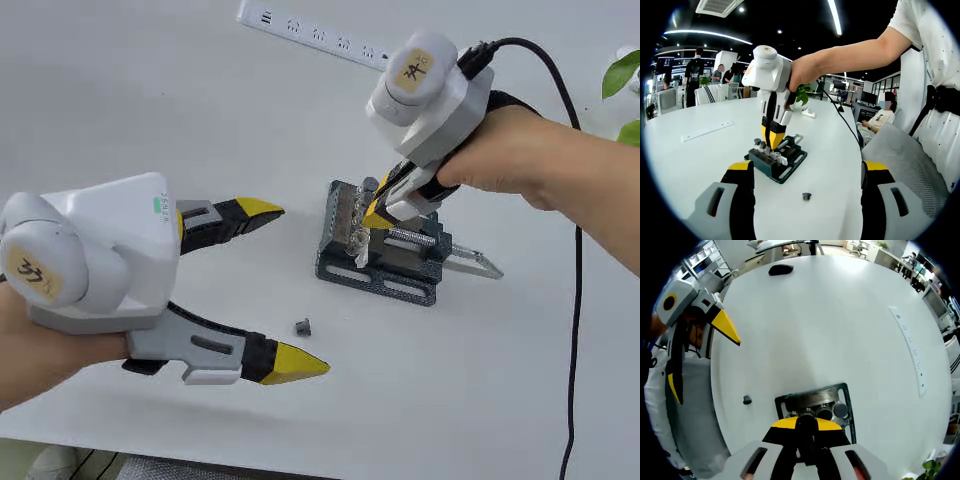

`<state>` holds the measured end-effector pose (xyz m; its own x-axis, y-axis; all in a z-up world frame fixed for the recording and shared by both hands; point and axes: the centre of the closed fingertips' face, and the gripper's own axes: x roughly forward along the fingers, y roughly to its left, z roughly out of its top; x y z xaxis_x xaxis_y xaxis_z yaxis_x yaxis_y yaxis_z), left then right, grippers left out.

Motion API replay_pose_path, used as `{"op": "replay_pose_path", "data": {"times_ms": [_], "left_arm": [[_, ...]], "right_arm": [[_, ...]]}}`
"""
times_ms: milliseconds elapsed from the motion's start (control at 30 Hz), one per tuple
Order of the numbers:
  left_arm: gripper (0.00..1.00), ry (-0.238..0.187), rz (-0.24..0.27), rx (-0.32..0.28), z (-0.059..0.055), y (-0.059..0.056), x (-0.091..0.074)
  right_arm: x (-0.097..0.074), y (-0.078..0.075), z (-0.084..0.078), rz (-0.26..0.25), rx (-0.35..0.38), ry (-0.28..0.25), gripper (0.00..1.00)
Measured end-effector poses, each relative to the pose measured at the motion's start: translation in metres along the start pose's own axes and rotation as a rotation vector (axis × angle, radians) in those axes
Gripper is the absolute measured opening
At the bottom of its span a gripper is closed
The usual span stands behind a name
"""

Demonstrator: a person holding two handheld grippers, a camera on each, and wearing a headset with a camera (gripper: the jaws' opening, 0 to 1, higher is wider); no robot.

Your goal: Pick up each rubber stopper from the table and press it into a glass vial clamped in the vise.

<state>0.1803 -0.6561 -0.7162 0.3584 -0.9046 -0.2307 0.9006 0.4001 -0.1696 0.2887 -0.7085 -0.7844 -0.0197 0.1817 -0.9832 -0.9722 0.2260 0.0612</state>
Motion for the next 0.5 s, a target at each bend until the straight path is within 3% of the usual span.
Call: {"op": "replay_pose_path", "data": {"times_ms": [500], "left_arm": [[0.86,-0.005,-0.002,-0.006,0.0004,0.0003,0.0019]], "right_arm": [[-0.0009,0.0006,0.0003,0.003,0.012,-0.013,0.09]]}}
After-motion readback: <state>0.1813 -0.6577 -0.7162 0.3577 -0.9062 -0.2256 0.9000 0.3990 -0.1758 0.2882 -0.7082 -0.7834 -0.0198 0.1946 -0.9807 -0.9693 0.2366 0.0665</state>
